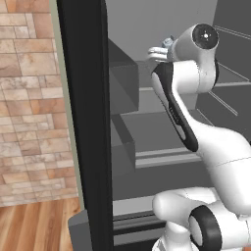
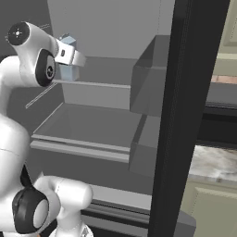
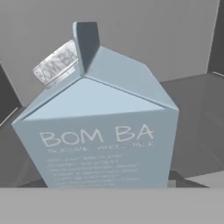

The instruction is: Take a sugar cube from the saucer and place it inside the coffee. Then, grab milk from the fridge and place it next to the coffee on the counter to sweeten the coffee.

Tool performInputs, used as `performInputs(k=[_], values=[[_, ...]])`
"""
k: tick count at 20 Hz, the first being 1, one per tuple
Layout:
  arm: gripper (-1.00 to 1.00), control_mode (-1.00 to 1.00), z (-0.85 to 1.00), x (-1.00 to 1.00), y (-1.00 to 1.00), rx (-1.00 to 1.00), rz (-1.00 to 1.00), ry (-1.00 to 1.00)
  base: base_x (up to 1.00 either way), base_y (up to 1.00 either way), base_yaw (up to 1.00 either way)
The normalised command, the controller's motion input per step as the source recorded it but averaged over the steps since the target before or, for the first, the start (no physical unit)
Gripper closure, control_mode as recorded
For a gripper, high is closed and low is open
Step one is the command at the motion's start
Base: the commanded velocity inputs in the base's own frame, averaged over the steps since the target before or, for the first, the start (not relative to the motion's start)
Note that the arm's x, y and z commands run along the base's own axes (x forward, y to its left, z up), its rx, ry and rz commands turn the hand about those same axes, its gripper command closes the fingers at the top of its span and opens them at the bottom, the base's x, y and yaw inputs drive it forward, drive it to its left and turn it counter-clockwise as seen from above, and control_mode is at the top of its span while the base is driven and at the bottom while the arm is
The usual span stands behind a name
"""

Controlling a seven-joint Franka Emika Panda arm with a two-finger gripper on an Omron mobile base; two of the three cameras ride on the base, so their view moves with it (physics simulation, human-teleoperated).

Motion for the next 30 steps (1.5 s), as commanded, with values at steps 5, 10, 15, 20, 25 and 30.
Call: performInputs(k=[5,10,15,20,25,30], values=[[1.00,-1.00,0.09,-1.00,-0.41,0.01,0.00,-0.03,0.00,0.00,0.00],[1.00,-1.00,-0.04,-1.00,-0.24,0.00,0.00,0.00,0.00,0.00,0.00],[1.00,-1.00,-0.22,-0.94,-0.03,0.00,0.00,0.00,0.00,0.00,0.00],[1.00,-1.00,-0.20,-0.61,0.00,0.00,0.00,0.00,0.00,0.00,0.00],[1.00,1.00,-0.14,-0.36,0.00,0.00,0.00,0.01,-0.30,0.00,0.00],[1.00,1.00,0.00,0.00,0.00,0.00,0.00,0.00,-0.83,0.00,0.00]])
